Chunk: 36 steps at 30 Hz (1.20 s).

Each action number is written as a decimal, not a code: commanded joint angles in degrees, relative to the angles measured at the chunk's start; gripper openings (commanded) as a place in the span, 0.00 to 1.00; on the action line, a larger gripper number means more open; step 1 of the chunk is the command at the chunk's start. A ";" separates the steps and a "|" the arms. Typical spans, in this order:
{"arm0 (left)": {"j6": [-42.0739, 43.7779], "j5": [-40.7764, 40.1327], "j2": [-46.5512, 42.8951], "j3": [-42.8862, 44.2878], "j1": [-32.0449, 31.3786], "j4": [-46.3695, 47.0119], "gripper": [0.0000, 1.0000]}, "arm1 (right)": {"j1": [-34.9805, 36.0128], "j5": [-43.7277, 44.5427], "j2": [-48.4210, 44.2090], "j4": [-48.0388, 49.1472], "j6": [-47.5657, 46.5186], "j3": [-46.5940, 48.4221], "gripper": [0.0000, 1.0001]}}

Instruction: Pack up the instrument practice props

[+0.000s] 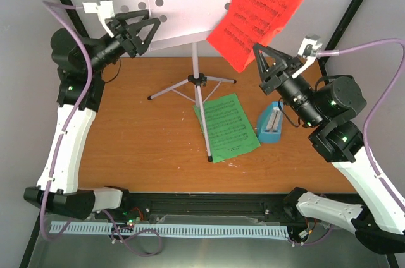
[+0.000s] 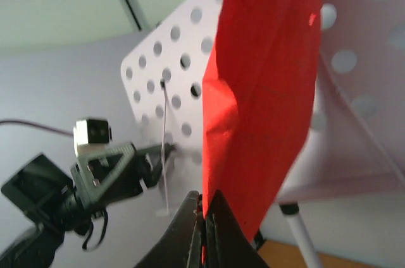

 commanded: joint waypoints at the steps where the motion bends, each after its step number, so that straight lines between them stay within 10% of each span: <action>1: 3.07 0.88 -5.41 -1.14 -0.17 -1.70 0.85 | 0.06 -6.92 -4.09 -9.12 2.42 -3.43 0.03; 16: 7.76 0.32 -17.68 -8.78 -0.17 -12.78 0.99 | 0.06 -12.57 -13.24 -26.09 10.96 -29.89 0.03; 36: 10.19 3.42 -29.23 -25.63 -0.18 -11.59 0.99 | 0.06 6.18 -7.65 -31.03 14.49 -45.53 0.03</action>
